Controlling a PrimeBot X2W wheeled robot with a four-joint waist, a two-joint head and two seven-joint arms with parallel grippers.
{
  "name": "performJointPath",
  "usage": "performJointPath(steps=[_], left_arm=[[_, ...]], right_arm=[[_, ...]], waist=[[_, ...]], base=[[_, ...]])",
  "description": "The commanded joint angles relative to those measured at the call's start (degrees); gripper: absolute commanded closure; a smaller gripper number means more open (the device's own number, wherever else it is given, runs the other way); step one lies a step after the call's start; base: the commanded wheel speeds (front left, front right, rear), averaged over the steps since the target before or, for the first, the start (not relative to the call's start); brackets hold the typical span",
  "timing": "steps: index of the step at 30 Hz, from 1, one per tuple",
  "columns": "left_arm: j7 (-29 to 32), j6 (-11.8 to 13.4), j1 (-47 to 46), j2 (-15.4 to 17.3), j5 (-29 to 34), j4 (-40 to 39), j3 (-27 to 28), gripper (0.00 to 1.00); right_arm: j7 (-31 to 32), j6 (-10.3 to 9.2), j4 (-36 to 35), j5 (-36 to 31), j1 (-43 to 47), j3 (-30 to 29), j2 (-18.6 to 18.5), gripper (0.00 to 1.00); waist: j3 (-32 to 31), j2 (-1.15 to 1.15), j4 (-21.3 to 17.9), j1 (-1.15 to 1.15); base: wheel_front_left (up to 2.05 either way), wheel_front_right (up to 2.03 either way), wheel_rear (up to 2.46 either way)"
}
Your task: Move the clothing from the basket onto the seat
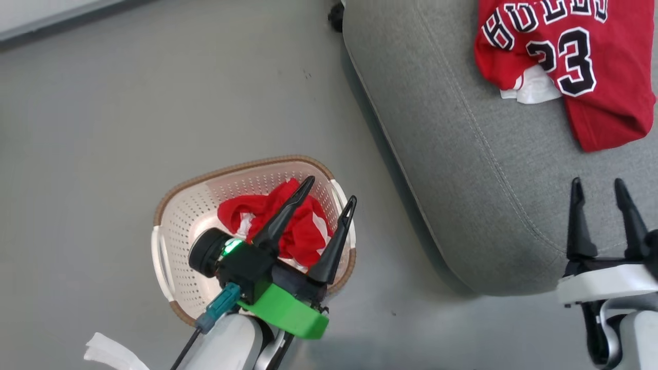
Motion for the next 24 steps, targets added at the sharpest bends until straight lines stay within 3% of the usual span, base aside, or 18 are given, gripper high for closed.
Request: performJointPath(steps=[1,8,14,24], left_arm=[[-0.1,-0.2,1.9,-0.4,0.7,-0.2,0.9,0.00],[-0.1,1.1,8.2,-1.9,1.0,2.3,7.7,0.00],[-0.1,1.1,13.4,-2.2,0.5,3.1,14.9,0.00],[-0.1,0.8,20.2,-2.4,3.6,-5.0,24.9,0.00]], right_arm=[[0.0,-0.06,-0.3,-0.8,1.6,1.3,0.2,0.00],[0.0,-0.06,0.8,-0.7,5.0,7.8,0.6,0.00],[0.0,-0.06,1.5,-1.2,7.4,11.3,0.8,0.00],[0.0,-0.06,-2.3,-2.2,9.9,11.8,1.1,0.00]], waist=[[-8.4,0.13,5.6,0.00],[-16.4,0.13,14.4,0.00],[-21.8,0.13,19.7,0.00],[-25.0,0.13,20.5,0.00]], base=[[0.00,0.00,0.00],[0.00,0.00,0.00],[0.00,0.00,0.00],[0.00,0.00,0.00]])
